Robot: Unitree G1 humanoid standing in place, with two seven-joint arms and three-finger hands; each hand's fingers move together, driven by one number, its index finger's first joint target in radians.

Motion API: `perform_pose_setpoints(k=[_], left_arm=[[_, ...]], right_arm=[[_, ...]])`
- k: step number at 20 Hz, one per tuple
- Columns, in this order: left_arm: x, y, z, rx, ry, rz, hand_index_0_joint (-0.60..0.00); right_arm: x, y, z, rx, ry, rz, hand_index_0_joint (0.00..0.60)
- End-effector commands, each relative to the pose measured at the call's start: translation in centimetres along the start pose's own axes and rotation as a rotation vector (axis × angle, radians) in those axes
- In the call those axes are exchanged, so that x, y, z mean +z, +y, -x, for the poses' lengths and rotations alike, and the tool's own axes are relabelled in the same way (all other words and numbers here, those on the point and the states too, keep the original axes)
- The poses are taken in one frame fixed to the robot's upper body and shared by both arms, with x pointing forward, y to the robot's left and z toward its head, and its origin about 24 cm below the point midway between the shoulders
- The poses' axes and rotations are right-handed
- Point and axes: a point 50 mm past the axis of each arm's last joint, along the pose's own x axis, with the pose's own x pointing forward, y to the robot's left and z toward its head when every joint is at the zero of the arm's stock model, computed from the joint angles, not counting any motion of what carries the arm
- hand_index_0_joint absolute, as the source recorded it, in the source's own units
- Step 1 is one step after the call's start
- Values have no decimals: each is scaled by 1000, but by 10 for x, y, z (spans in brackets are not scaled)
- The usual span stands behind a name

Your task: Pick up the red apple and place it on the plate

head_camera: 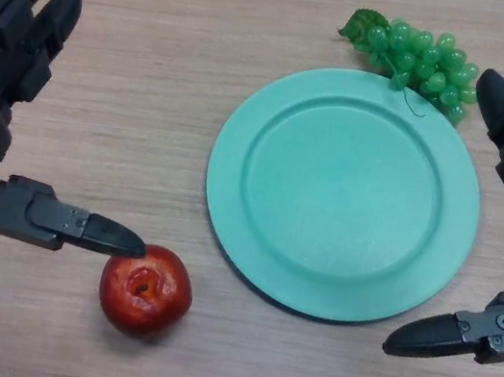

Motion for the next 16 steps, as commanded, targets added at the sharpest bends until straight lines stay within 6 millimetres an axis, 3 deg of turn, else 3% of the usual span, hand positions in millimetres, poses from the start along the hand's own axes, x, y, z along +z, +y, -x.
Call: perform_pose_setpoints(k=[1, 5, 10, 16], left_arm=[[26, 9, 3, 25, -202, -87, 0], [6, 10, -1, 36, -191, -98, 0], [-20, 1, 21, 23, -125, -112, 0], [-74, -20, 41, 35, -81, -202, 0]], right_arm=[[33, -8, 7, -41, -235, 62, 0], [33, -9, 8, -44, -231, 69, 0], [33, -12, 5, -49, -226, 64, 0], [36, -10, 1, -43, -240, 28, 0]])
